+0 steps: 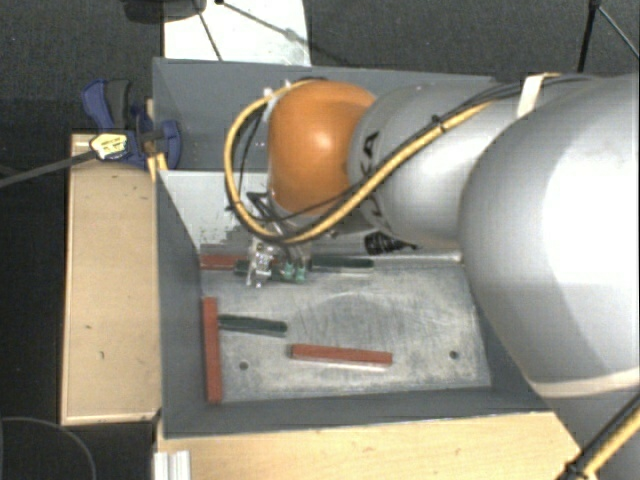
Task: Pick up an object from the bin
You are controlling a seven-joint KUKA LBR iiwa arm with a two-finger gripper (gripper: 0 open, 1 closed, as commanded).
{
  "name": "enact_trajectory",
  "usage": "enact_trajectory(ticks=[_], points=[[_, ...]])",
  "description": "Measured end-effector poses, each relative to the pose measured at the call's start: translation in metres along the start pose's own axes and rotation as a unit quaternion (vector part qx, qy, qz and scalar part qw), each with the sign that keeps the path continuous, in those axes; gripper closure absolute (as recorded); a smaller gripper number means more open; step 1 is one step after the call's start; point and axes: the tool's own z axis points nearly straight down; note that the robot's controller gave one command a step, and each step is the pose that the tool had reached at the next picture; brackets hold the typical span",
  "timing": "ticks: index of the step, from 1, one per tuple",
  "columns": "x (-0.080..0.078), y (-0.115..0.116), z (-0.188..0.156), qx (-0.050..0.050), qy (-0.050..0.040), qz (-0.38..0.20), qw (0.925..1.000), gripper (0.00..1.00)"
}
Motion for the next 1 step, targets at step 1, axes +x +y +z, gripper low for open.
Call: enact_trajectory(ticks=[1], points=[[0.0057,0.0207,-0.076,0.003,0.0045,0.021,0.9998,1.0]])
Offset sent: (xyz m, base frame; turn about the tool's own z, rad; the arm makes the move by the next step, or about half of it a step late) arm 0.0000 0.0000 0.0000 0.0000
